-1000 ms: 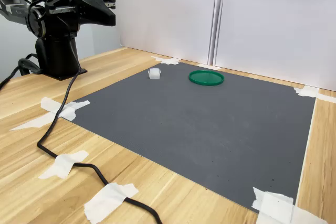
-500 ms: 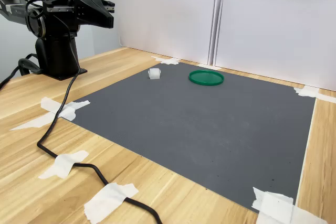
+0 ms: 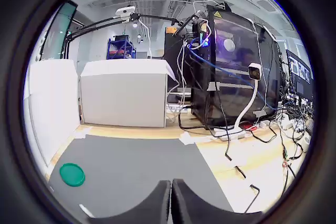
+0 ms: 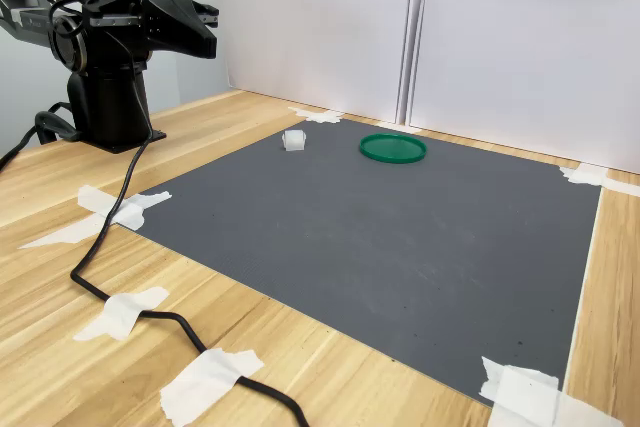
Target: Grasp a white terminal and put it on the green lid.
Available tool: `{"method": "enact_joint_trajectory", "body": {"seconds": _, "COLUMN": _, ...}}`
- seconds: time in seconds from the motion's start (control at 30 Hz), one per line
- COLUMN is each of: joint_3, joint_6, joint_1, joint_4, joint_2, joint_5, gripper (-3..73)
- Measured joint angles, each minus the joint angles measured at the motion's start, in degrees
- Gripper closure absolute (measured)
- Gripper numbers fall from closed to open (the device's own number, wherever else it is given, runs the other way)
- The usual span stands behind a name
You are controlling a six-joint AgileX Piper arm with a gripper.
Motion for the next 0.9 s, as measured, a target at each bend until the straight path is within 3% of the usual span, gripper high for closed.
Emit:
{"method": "enact_joint_trajectory", "body": {"seconds": 0.43, "joint_3": 0.0, "joint_6": 0.0, "joint_1": 0.0, "joint_4": -0.2, "joint_2": 0.0, "joint_5": 0.6, "gripper": 71.1}}
{"method": "enact_joint_trajectory", "body": {"seconds": 0.9, "joint_3": -17.2, "joint_6": 0.0, "joint_1": 0.0, "joint_4": -3.2, "joint_2": 16.8, "joint_5": 17.2, "gripper": 71.1}}
